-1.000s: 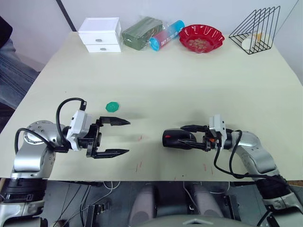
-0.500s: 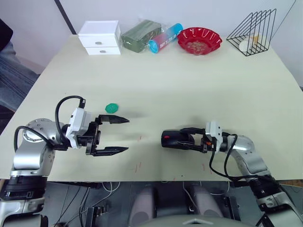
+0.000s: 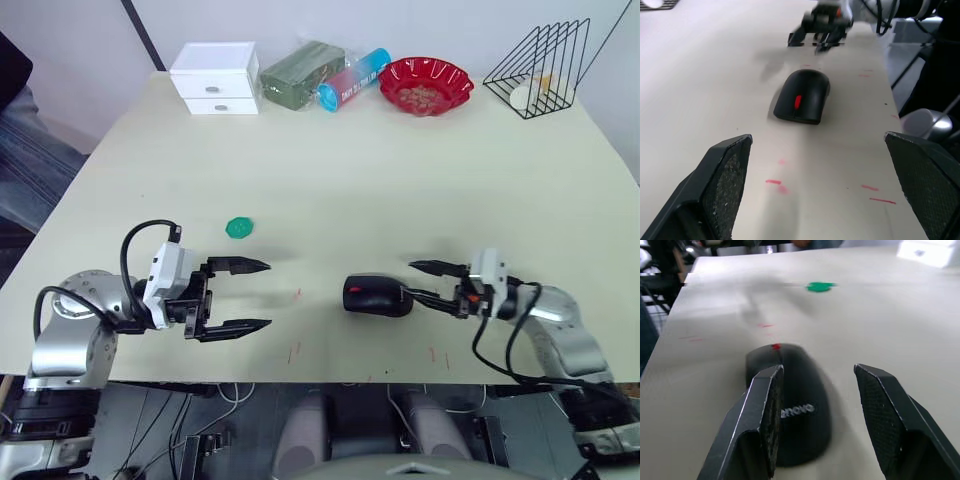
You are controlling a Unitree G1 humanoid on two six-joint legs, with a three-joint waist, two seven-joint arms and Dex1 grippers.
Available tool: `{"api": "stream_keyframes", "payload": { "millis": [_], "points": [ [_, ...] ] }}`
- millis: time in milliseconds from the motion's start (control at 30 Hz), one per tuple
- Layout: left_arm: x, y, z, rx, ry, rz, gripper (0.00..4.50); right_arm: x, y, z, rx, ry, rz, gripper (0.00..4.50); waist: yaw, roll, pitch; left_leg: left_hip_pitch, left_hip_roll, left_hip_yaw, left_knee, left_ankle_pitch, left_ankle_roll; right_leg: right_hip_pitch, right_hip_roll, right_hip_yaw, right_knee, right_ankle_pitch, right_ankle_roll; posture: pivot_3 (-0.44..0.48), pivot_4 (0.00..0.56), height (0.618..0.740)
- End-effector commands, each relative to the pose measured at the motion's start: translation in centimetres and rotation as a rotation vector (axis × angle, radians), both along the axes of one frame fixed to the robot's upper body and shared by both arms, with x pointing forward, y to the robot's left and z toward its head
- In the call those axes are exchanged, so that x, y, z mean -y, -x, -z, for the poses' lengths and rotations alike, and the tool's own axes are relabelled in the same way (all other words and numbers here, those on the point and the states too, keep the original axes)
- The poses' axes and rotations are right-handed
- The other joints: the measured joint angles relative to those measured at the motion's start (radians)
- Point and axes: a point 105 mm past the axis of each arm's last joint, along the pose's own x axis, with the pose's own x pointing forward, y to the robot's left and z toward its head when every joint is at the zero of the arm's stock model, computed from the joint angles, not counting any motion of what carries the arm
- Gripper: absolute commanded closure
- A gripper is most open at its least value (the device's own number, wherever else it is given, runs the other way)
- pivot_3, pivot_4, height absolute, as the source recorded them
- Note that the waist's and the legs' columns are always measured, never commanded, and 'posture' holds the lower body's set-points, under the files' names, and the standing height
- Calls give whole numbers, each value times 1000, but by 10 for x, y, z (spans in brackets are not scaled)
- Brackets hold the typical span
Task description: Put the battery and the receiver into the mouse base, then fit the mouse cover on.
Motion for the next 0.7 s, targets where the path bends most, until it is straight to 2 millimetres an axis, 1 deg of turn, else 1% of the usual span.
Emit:
{"api": "stream_keyframes", "payload": {
  "millis": [33, 133, 267, 333, 400, 433, 500, 533, 567, 600, 633, 700],
  "points": [
    [-6, -7, 2, 23, 25, -127, 0, 27, 4, -8, 14, -9, 95, 2136, -1, 0, 0, 0, 0, 0, 0, 0, 0, 0, 0, 0, 0, 0, 0, 0, 150, 740],
    [-11, -9, 7, 12, 34, -209, 0, 48, 6, -2, -5, 8, 168, 2136, -4, 0, 0, 0, 0, 1, 0, 0, 0, 0, 0, 1, 0, 0, 0, 0, 150, 740],
    [-29, -13, 19, -15, 55, -370, 0, 87, 11, 11, -60, 53, 311, 2136, -5, 0, 0, 1, 0, 0, 0, 0, 0, 0, 0, 1, 0, 0, 0, 0, 150, 740],
    [-34, -13, 21, -12, 63, -415, 0, 97, 13, 12, -62, 46, 341, 2136, -5, 0, 0, 0, 0, 1, 0, 0, 0, 0, 0, 1, 0, 0, 0, 0, 150, 740],
    [-35, -12, 21, -12, 67, -430, 0, 100, 14, 11, -63, 31, 354, 2136, -6, 0, 0, 0, 0, 1, 0, 0, 0, 0, 0, 1, 0, 0, 0, 0, 150, 740],
    [-37, -10, 24, -17, 61, -443, 0, 106, 15, 13, -67, 35, 374, 2136, -6, 0, 0, 1, 0, 1, 0, 0, 0, 0, 0, 2, 0, 0, 0, 0, 150, 740],
    [-47, -5, 31, -54, 61, -503, 0, 124, 19, 17, -81, 39, 448, 1639, -7, 0, 0, 1, 0, 1, 0, 0, 0, 0, 0, 2, 0, 0, 0, 0, 150, 740],
    [-54, -3, 34, -47, 43, -535, 0, 132, 22, 18, -87, 43, 473, 1430, -6, 0, 0, 1, 0, 1, 0, 0, 0, 0, 0, 2, 0, 0, 0, 0, 150, 740],
    [-59, -1, 34, -48, 43, -560, 0, 138, 25, 20, -95, 45, 493, 918, -5, 0, 0, 1, 0, 2, -1, 0, 0, 0, 0, 2, -1, 0, 0, 0, 150, 740],
    [-61, 1, 34, -46, 43, -573, 0, 142, 28, 21, -100, 47, 502, 572, -4, 0, 0, 0, 0, 2, -1, 0, 0, 0, -1, 2, -2, 0, 0, 0, 150, 740],
    [-65, 3, 35, -42, 28, -587, 0, 146, 31, 22, -107, 46, 509, 118, -3, 0, 0, 0, 0, 2, -1, 0, 0, 0, -1, 2, -2, 0, 0, 0, 150, 740],
    [-69, 12, 39, -53, 6, -599, 0, 154, 36, 24, -117, 49, 532, 118, -4, 0, 0, 0, 0, 2, -1, 0, 0, 0, -2, 2, -2, 0, 0, 0, 150, 740]
  ]
}}
